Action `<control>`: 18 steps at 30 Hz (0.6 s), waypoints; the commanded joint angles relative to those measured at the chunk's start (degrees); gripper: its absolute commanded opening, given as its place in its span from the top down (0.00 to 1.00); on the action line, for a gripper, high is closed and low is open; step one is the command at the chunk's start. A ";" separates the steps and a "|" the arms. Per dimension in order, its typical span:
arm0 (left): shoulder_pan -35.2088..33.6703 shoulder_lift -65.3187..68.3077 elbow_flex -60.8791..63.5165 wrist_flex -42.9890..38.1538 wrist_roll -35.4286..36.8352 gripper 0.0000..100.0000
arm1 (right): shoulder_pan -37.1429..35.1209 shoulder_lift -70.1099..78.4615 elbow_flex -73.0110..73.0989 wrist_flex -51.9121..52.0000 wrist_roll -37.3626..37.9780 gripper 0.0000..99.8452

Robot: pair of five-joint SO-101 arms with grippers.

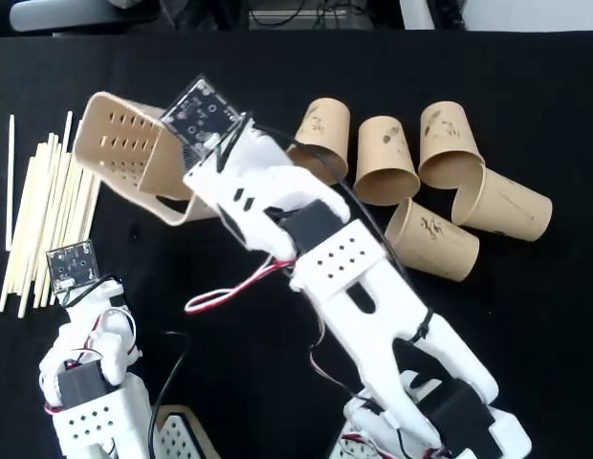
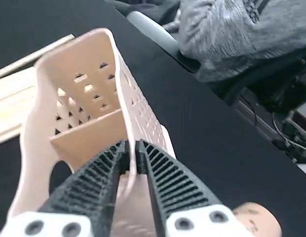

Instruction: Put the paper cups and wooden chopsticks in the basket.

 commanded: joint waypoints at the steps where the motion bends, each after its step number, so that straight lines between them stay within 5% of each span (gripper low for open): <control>1: -0.31 -0.53 1.01 0.70 0.26 0.97 | -1.93 -0.22 -4.70 0.18 -0.97 0.99; 18: -0.31 -0.53 1.01 0.70 0.26 0.97 | 0.00 0.31 -22.02 17.49 -9.58 0.99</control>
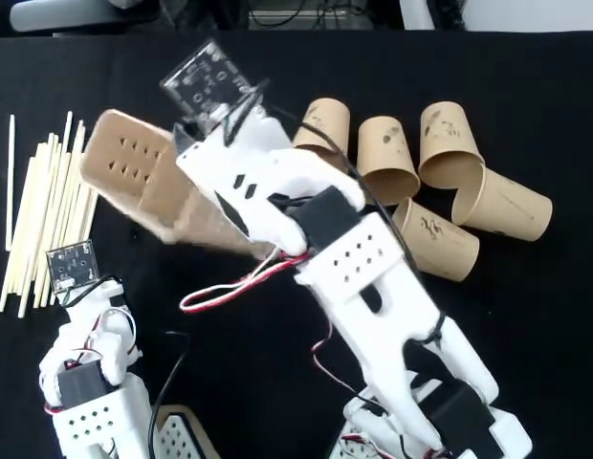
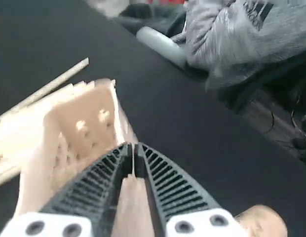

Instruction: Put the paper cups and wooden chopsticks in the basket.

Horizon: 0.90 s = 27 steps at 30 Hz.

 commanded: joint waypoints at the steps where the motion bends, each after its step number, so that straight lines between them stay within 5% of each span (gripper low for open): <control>1: -0.31 -0.53 1.01 0.70 0.26 0.97 | 0.35 -0.13 -4.79 0.70 -2.73 0.99; 15: -0.31 -0.53 1.01 0.70 0.26 0.97 | 10.02 9.71 -6.29 0.97 -6.24 0.99; 20: -0.31 -0.53 1.01 0.70 0.26 0.97 | 6.68 8.40 -8.75 9.32 -3.87 0.98; 23: -0.31 -0.53 1.01 0.70 0.26 0.97 | 2.81 6.64 -12.09 16.97 2.73 0.90; 27: -0.31 -0.53 1.01 0.70 0.26 0.97 | -3.08 5.14 -16.48 27.96 1.23 0.74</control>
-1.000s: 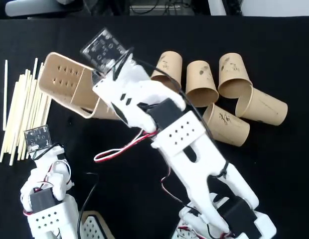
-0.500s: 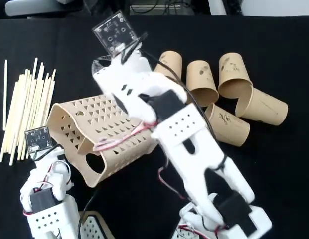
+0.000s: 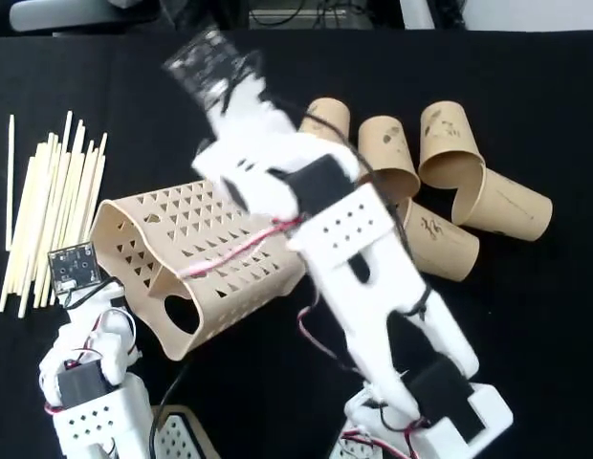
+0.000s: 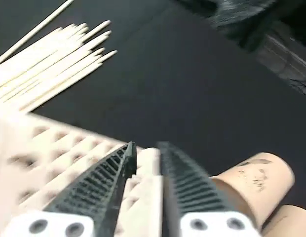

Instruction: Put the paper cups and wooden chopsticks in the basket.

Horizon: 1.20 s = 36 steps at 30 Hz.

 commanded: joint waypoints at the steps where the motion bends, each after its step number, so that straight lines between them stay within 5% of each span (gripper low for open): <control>1: -0.22 -0.53 1.01 0.53 0.44 0.97 | -5.54 -3.03 -6.02 8.97 0.09 0.72; 12: -0.22 -0.53 1.01 0.53 0.44 0.97 | -18.64 5.32 -6.81 19.16 -3.96 0.68; 24: -0.22 -0.53 1.01 0.53 0.44 0.97 | -11.52 15.96 -15.43 22.86 -2.73 0.67; 30: -0.22 -0.53 1.01 0.53 0.44 0.97 | -18.64 16.04 -26.24 34.02 -3.08 0.67; 36: -0.22 -0.53 1.01 0.53 0.44 0.97 | -25.49 14.29 -20.53 34.20 -3.16 0.67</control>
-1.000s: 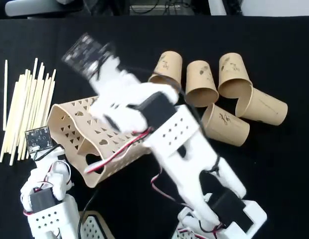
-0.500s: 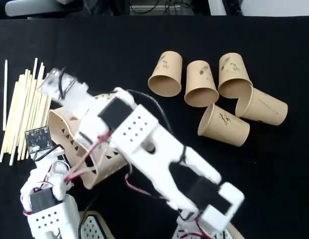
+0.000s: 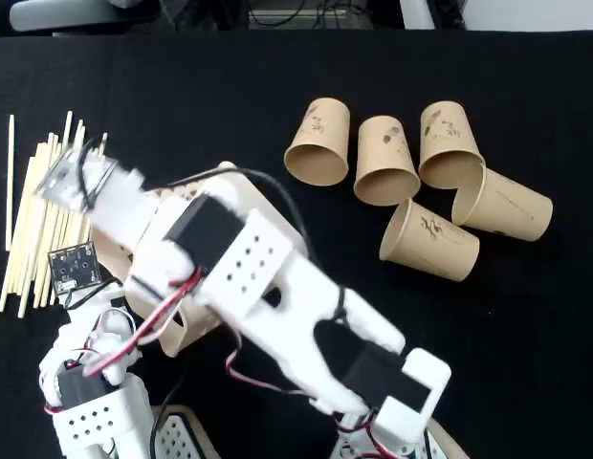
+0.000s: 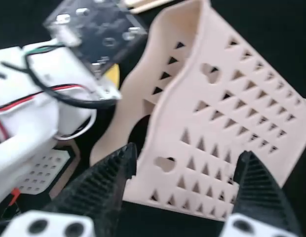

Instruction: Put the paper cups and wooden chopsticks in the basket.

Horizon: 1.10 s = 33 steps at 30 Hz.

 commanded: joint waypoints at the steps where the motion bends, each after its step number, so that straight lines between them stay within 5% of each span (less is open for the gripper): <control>1: -0.22 -0.53 0.92 0.44 0.44 0.97 | -4.04 -1.89 1.54 2.02 0.00 0.67; 13: -0.22 -0.53 0.92 0.44 0.44 0.97 | 3.96 -1.80 11.74 -3.16 4.66 0.67; 21: -0.22 -0.53 0.92 0.44 0.44 0.97 | 11.60 -2.15 10.15 -7.82 17.05 0.99; 33: -0.22 -0.53 0.92 0.44 0.44 0.97 | 20.31 -1.71 -1.27 -8.00 17.67 0.99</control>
